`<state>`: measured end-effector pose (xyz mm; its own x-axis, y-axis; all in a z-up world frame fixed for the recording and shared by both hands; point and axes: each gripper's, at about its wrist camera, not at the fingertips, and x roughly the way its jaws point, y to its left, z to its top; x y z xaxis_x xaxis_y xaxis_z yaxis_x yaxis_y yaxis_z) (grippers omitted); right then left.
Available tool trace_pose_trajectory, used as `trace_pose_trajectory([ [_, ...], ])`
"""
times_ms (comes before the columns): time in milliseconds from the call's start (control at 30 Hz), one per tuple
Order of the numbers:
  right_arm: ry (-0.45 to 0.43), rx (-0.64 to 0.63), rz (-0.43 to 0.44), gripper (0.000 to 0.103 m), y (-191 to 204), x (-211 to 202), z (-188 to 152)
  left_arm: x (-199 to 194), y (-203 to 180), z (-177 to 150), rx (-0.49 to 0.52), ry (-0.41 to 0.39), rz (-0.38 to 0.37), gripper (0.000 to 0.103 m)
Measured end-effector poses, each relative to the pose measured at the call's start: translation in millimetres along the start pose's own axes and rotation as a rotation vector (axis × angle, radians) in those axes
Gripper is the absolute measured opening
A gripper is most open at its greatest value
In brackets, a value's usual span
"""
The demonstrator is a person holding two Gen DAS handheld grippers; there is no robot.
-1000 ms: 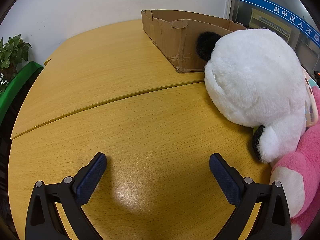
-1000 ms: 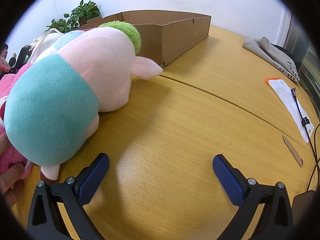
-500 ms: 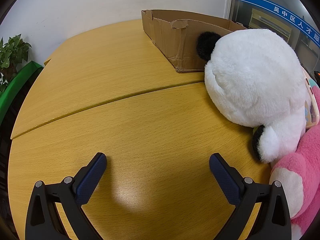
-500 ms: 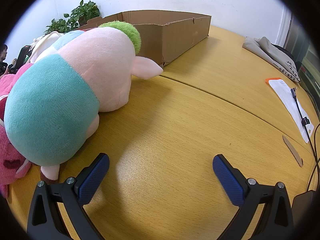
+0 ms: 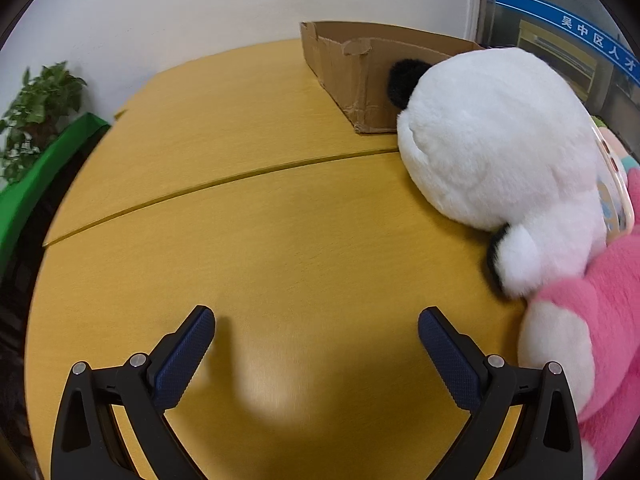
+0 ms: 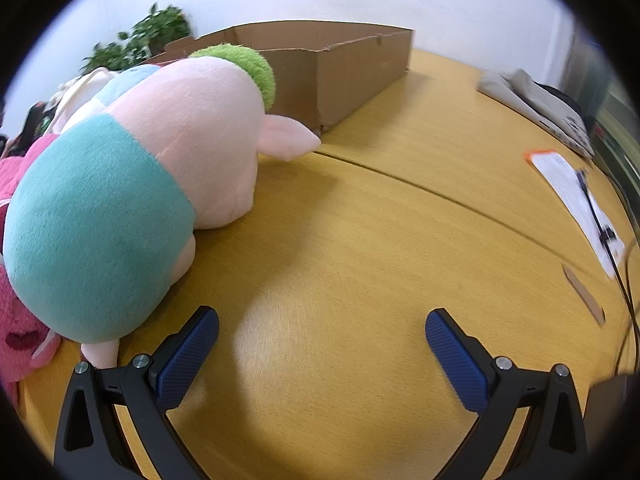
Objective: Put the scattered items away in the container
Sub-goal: 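Move both tools toward the pink strawberry bear lying on the table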
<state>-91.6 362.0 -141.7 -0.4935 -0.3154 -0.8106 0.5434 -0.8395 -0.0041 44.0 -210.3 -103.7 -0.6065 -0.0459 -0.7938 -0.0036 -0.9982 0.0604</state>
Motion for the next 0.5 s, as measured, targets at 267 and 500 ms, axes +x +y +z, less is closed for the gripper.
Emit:
trace_pose_trajectory([
  [267,-0.096,0.04,-0.104,0.103,62.1,-97.1,-38.1,-141.0,-58.3,-45.9,-0.057,-0.198,0.015,0.103],
  [500,-0.335,0.203,-0.034,0.103,154.0,-182.5,-28.1,-212.7,-155.5,-47.4,0.044,-0.359,-0.158,0.103],
])
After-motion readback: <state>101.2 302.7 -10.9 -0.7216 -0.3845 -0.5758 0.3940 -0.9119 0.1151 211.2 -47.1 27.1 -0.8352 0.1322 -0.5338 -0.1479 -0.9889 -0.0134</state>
